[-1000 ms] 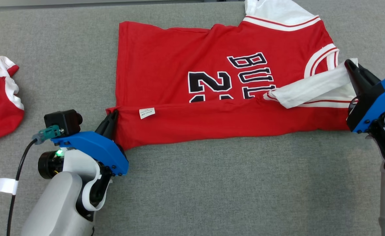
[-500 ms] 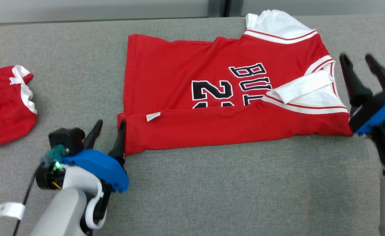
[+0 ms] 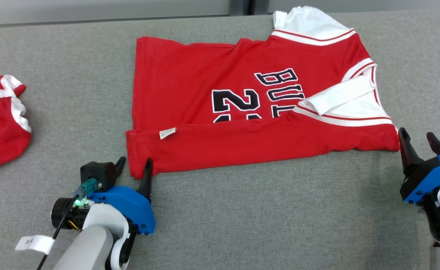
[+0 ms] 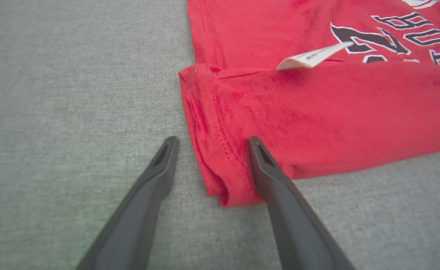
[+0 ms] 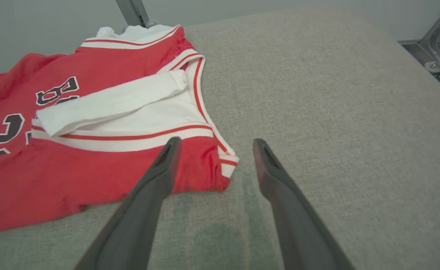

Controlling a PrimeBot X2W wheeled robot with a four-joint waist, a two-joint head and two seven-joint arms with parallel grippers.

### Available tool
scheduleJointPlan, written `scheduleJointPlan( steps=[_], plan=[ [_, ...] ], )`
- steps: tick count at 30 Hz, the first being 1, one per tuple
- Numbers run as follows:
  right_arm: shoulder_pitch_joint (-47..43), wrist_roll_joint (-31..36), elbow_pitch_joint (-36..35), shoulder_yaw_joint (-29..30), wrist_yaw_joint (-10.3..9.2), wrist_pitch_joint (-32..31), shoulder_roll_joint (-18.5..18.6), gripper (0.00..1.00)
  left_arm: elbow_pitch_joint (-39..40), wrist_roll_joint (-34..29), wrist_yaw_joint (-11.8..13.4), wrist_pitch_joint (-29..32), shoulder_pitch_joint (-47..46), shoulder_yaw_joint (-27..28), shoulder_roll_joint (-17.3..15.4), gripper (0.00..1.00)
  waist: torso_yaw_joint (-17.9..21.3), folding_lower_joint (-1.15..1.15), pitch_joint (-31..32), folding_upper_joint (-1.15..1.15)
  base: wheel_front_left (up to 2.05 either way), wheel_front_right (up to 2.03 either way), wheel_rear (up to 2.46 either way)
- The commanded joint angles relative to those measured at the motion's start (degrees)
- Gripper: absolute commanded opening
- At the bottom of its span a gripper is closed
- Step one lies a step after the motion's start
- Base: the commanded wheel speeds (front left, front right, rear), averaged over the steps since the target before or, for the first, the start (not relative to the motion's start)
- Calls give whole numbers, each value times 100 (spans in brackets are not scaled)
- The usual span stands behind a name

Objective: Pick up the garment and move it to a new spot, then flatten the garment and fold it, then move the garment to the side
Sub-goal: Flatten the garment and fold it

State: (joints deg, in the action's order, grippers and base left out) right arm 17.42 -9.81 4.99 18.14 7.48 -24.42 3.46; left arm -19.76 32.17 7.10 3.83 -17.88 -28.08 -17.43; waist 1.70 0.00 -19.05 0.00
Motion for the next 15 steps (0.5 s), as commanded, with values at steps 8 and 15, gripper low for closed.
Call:
scheduleJointPlan(
  steps=[8, 15],
  plan=[
    [393, 228, 880, 112, 3, 291, -54, 100, -439, 66, -100, 282, -116, -222, 142, 0, 19, 0, -233, 0, 0, 0, 0],
    [805, 584, 1832, 219, 3, 476, -56, 100, -515, 57, -124, 175, -149, -232, 129, 0, -17, 0, -293, 0, 0, 0, 0]
  ],
)
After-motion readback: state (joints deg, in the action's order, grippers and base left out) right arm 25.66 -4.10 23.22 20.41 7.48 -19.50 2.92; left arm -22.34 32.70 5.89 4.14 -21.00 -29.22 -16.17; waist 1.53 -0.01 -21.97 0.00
